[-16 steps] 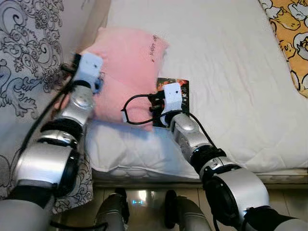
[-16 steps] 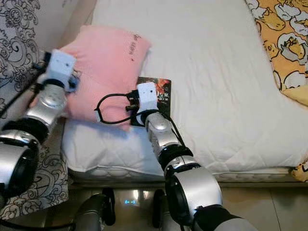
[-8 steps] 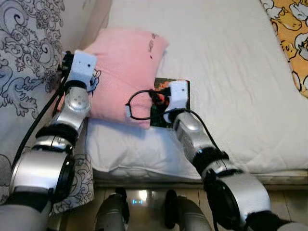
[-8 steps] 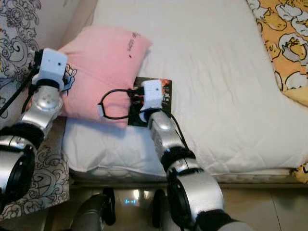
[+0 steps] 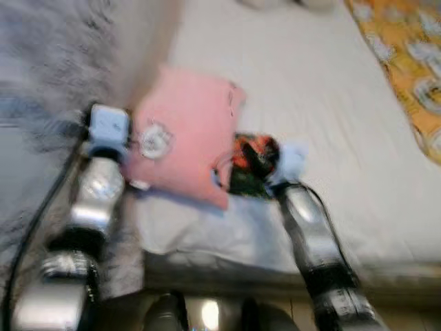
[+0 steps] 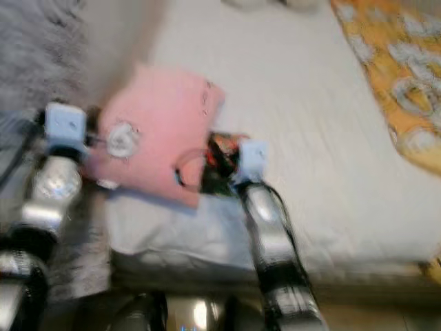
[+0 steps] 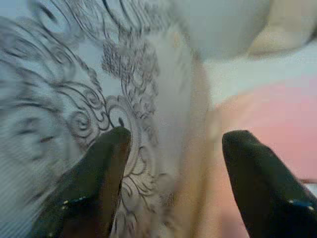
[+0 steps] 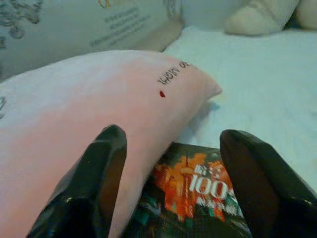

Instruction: Clean up the room

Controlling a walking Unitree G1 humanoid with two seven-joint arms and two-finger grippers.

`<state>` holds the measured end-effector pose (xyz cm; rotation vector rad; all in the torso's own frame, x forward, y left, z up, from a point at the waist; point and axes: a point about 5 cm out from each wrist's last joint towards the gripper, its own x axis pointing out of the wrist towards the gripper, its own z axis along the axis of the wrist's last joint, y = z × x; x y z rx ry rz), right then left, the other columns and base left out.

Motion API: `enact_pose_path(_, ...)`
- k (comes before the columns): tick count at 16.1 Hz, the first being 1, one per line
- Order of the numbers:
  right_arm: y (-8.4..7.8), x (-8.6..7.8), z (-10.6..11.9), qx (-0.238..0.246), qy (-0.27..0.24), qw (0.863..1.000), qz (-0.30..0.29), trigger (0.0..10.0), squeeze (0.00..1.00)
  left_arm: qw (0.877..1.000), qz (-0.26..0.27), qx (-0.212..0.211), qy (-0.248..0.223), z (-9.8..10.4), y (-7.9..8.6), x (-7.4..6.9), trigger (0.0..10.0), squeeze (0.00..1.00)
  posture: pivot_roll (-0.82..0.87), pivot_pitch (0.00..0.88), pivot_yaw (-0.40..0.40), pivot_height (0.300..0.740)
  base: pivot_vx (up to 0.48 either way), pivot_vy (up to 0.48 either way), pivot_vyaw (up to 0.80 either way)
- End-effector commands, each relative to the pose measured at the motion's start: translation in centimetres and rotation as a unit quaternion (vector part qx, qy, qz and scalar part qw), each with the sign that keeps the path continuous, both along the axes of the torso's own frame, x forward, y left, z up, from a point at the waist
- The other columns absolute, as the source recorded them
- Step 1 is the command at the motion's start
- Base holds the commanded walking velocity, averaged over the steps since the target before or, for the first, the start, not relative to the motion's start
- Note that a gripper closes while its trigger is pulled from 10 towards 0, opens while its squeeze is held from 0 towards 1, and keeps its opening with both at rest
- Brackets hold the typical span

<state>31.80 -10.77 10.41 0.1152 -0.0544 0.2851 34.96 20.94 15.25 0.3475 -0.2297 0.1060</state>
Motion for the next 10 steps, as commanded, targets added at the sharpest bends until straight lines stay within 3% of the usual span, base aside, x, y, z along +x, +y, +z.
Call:
enact_pose_path(1, -1.4, -0.9, 0.2, -0.017, -0.001, 1.0, -0.022, 10.0, 1.0, 0.999, -0.045, -0.015, 0.007, -0.3, -1.9, -0.7, 10.0, 0.1, 0.04, 0.0, -0.018, 0.74, 0.0, 0.0, 0.0)
enact_pose_path(2, -1.9, -1.1, 0.1, -0.022, 0.001, 0.999, -0.036, 10.0, 1.0, 0.999, -0.051, -0.014, 0.006, -0.4, -2.4, -1.0, 10.0, 0.0, 0.04, 0.0, -0.012, 0.74, 0.0, 0.0, 0.0)
enact_pose_path(4, -4.2, -1.9, -0.3, -0.047, -0.003, 0.994, -0.103, 10.0, 1.0, 0.994, -0.076, -0.08, -0.018, -0.1, -4.7, -2.6, 10.0, 0.0, 0.02, 0.0, -0.005, 0.74, 0.0, 0.0, 0.0)
enact_pose_path(5, -4.8, -2.2, -0.1, -0.064, -0.012, 0.991, -0.117, 10.0, 0.0, 0.989, -0.083, -0.123, -0.028, 0.1, -5.9, -3.7, 10.0, 0.0, 0.02, 0.0, -0.002, 0.74, 0.0, -0.48, 0.0)
enact_pose_path(10, -4.6, -2.5, -1.0, -0.083, 0.004, 0.989, -0.119, 10.0, 0.0, 0.983, -0.106, -0.148, 0.019, -2.1, -7.3, -5.3, 10.0, 0.0, 0.01, 0.0, -0.001, 0.74, 0.0, -0.48, 0.0)
